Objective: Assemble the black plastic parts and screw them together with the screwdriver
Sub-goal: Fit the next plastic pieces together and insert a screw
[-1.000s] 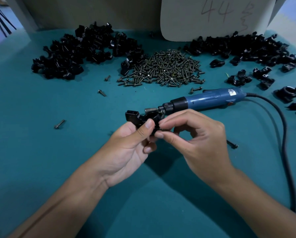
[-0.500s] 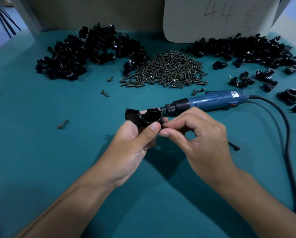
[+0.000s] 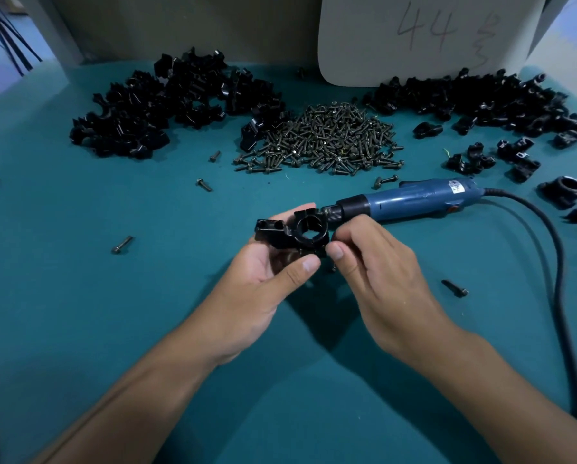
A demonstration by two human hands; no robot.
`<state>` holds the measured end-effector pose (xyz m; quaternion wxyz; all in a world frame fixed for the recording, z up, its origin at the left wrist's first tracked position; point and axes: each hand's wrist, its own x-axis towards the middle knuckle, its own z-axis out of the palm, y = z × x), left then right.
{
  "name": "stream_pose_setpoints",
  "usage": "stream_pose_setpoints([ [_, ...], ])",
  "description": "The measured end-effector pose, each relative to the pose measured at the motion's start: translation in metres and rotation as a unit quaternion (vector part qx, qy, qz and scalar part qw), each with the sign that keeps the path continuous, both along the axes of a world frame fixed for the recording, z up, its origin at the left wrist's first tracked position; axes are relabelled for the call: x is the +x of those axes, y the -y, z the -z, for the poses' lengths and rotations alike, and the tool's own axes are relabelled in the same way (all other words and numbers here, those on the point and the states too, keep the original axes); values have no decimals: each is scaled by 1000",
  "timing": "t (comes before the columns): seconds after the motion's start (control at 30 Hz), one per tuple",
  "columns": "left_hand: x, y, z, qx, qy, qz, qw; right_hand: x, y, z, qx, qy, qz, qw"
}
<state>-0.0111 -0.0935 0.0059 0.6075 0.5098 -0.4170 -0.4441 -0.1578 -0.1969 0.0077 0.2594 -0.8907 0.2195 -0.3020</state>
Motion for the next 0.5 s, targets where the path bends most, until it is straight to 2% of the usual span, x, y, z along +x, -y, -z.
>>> stream_pose_setpoints([
  [0.27, 4, 1, 4, -7, -18, -39, 999, 0, 3, 3, -12, -35, -3, 999],
  [0.5, 4, 1, 5, -1, -22, -28, 999, 0, 4, 4, -48, -47, -3, 998],
])
